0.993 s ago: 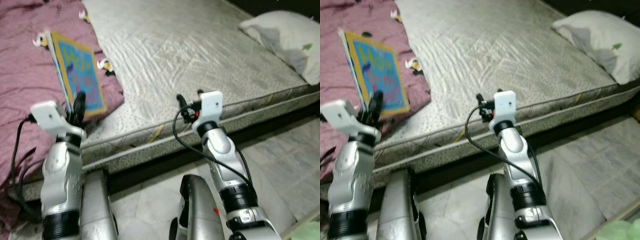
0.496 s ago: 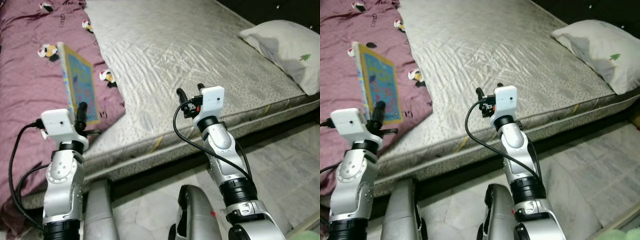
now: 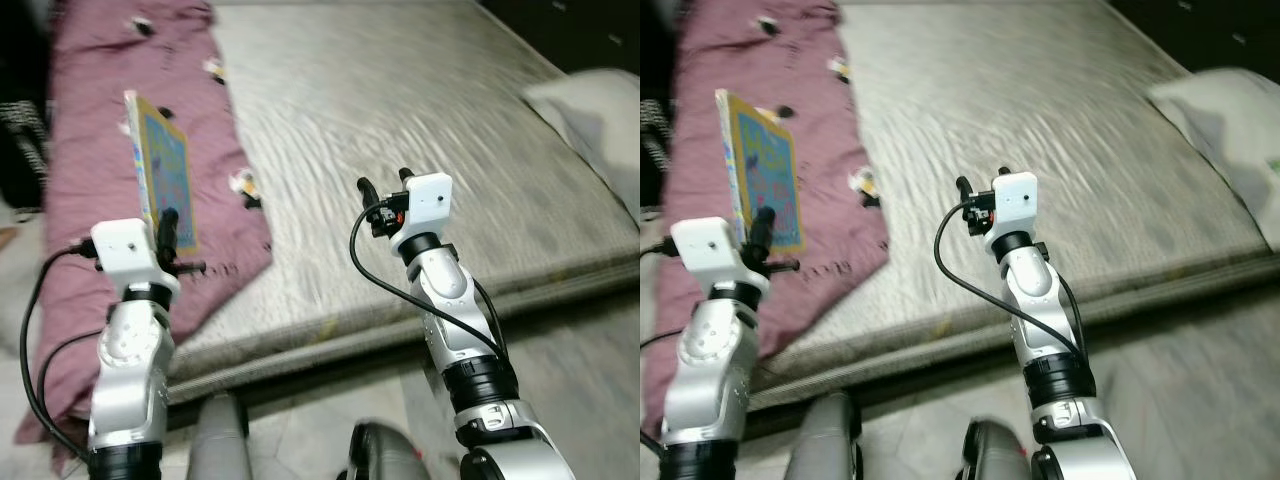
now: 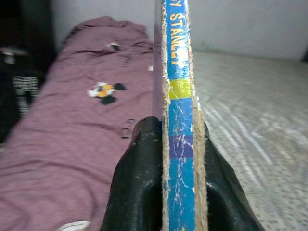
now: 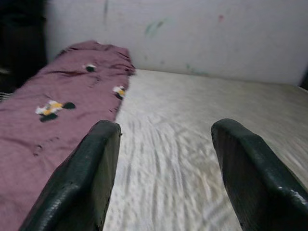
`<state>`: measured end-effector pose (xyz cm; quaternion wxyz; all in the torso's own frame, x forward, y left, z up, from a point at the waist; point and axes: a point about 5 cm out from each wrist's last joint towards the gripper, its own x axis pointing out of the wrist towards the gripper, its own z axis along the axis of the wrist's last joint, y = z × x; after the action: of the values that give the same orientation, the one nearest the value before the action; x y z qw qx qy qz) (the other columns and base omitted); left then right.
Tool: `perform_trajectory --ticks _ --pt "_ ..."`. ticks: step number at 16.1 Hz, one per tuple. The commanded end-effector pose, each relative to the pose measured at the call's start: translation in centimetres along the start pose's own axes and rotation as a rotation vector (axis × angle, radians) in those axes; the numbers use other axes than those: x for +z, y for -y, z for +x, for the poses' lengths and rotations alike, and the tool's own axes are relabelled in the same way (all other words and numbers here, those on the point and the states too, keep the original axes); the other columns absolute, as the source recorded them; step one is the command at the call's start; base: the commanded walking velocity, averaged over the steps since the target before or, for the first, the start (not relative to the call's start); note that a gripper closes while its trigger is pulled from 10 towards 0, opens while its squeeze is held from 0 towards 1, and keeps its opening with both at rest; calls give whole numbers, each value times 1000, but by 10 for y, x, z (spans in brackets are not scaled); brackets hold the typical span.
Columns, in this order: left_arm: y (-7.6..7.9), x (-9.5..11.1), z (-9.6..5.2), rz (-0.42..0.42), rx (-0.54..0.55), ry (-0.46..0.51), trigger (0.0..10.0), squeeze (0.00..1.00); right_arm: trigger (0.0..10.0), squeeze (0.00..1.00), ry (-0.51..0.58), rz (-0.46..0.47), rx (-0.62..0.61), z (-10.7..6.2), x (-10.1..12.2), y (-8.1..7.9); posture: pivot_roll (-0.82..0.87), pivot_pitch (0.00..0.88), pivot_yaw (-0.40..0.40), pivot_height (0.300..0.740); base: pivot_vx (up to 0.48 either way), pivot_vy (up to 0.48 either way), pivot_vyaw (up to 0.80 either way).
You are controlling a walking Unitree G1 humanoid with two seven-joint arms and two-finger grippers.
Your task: Clean up the room
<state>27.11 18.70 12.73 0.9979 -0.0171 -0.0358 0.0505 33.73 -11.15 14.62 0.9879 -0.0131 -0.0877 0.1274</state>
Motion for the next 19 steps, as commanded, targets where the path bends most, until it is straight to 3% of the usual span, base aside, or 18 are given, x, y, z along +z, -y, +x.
perform_trajectory --ticks 1,4,19 --pt "7 11 0 31 -15 47 10000 0 10000 0 6 -5 -17 -2 1 6 16 0 -80 740 0 0 0" --pt "7 9 0 -12 -22 43 10000 0 10000 0 4 -7 -14 -3 1 6 11 0 -81 740 0 0 0" --pt "17 -4 -10 -23 -67 -13 10000 0 10000 0 -30 -25 2 -16 -7 4 -3 0 -87 740 0 0 0"
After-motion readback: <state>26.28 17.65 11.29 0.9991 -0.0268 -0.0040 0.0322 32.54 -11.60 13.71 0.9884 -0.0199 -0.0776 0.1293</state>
